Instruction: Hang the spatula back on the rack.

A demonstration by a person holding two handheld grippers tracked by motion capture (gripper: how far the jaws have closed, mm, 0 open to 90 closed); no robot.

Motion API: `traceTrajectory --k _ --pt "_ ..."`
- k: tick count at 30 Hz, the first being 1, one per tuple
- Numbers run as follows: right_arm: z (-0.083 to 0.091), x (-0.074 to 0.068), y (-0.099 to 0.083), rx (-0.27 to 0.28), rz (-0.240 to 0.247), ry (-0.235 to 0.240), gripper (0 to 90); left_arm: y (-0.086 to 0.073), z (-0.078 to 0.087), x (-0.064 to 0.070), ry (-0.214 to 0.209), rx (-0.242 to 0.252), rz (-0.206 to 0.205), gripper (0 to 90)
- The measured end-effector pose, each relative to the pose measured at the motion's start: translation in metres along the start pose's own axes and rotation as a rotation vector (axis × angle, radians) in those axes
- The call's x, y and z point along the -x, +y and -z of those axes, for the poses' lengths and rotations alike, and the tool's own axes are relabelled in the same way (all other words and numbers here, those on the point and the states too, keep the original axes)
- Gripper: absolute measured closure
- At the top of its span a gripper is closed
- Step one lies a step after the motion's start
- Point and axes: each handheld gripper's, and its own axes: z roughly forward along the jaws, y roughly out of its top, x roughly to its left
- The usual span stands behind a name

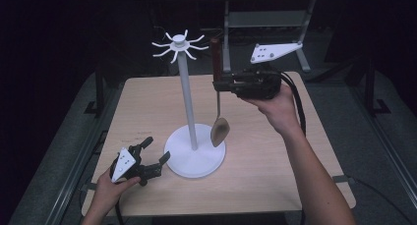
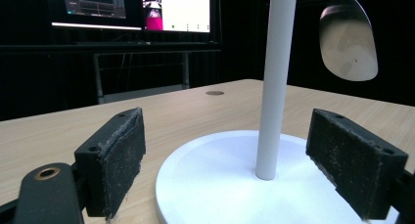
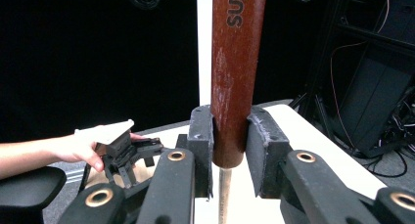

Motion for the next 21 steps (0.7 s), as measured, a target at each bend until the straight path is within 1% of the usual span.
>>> traceTrajectory --k 12,21 --pt "-0.015 0.002 0.009 -0.026 0.011 0.013 73.0 0.000 0.000 0.000 -0.002 0.002 0.002 14.0" --pt "-0.025 0.006 0.012 -0.038 0.010 0.055 72.9 0.000 0.000 0.000 -0.004 0.008 0.003 14.0"
